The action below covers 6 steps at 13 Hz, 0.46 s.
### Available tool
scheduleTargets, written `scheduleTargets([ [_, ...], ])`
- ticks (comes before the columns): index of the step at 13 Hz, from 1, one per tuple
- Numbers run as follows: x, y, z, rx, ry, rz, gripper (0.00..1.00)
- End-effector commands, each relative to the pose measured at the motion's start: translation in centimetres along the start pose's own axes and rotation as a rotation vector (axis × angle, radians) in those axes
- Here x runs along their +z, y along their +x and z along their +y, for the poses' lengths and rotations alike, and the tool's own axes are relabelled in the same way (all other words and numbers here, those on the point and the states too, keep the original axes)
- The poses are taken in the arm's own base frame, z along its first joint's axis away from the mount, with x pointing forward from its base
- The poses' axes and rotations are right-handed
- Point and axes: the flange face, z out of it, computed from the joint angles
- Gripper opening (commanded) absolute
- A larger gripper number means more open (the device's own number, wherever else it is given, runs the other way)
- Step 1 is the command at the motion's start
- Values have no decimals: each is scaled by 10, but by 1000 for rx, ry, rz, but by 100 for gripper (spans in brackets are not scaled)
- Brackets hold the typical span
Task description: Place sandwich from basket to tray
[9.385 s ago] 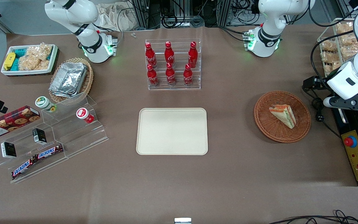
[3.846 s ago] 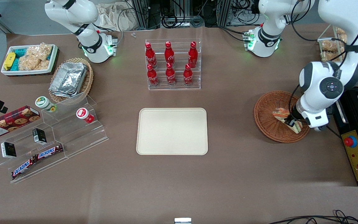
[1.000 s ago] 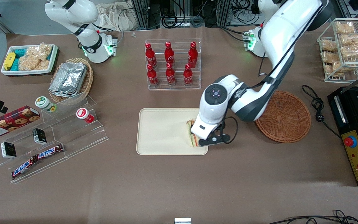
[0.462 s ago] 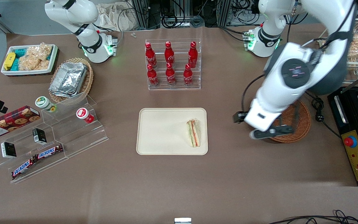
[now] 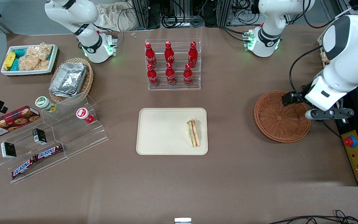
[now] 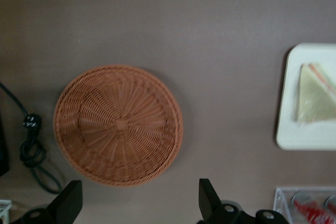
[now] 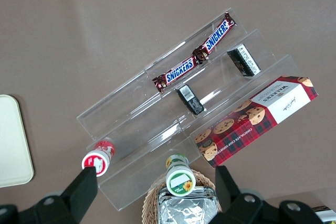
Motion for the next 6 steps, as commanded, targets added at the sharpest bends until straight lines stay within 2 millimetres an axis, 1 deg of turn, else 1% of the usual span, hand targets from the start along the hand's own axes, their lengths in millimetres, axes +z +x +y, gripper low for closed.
scheduleTargets([
  [1,-7,-3,-29,73,3,-43,100],
  [2,-9,2,-35,95,0,-38,100],
  [4,-16,18,-41,111,46,-47,100],
  [6,-25,34,-36,116,35,-69,100],
])
